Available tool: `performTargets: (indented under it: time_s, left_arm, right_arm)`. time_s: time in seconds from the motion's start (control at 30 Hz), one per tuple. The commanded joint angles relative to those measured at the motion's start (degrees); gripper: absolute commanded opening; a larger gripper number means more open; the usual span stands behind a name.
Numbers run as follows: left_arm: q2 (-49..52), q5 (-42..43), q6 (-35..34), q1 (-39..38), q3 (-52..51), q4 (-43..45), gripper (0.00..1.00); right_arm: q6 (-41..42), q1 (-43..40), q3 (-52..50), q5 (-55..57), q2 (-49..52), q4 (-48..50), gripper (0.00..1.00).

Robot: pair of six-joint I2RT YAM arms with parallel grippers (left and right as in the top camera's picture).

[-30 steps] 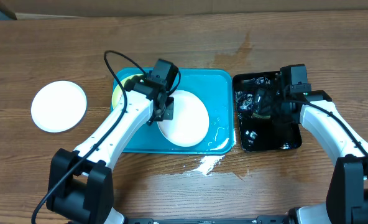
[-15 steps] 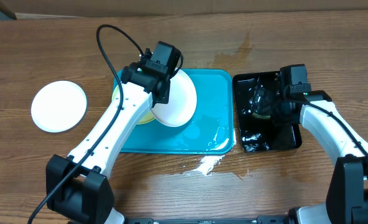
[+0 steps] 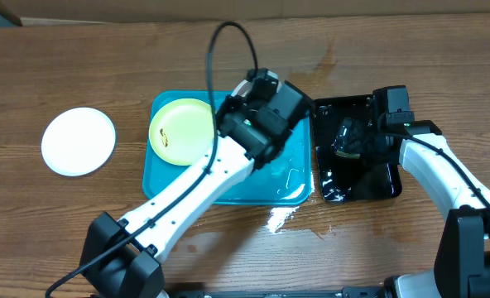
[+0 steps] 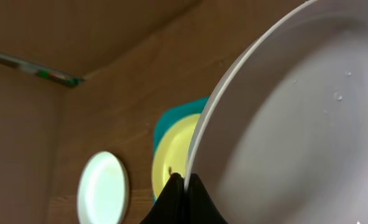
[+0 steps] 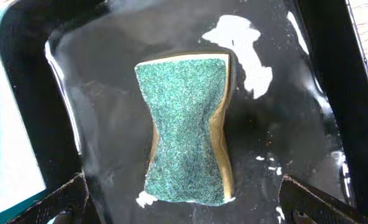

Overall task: Clean dirty plates on tray and stack at the side
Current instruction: 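Lift the white plate with the left gripper and move it left, then lower the white plate onto the white plate at left and release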

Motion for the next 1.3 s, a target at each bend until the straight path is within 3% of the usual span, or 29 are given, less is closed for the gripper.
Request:
performTargets:
  time_s: [0.0,0.13,0.47,0.7,0.8,1.07,1.13,1.27]
  left_arm:
    - [0.5,-11.4,2.1,-0.7,1.6,1.0,0.04]
    - [0.5,-15.1,2.4,-0.9,1.6,1.3,0.04]
    - [0.5,-12.2,-0.5,-2.2,1.6,2.0,0.04]
    - [0.5,-3.8,-3.1,-2.1,1.7,1.9,0.04]
    - [-0.3,6.5,-3.6,-0.1,2.8,1.6,0.04]
    - [-4.8,39.9,-3.8,18.4,6.6,-2.3,0.04]
    - [-5.1,44.6,-3.8,24.9,6.6,-6.3,0.04]
    - [-4.9,45.3,-4.7,37.8,6.4,-15.1,0.04]
  right_arm:
    - [-0.2,0.1,-0.3,0.1,0.0,0.3,1.0]
    - [-0.2,0.1,-0.3,0.1,0.0,0.3,1.0]
    - [-0.2,0.1,-0.3,0.1,0.0,0.3,1.0]
    - [-0.2,0.1,-0.3,0.1,0.0,0.3,1.0]
    - [-0.2,0.1,-0.3,0.1,0.0,0.3,1.0]
    - [-0.2,0.1,-0.3,0.1,0.0,0.3,1.0]
    - [-0.2,0.1,-0.3,0.1,0.0,0.3,1.0]
    - [-0.2,0.1,-0.3,0.1,0.0,0.3,1.0]
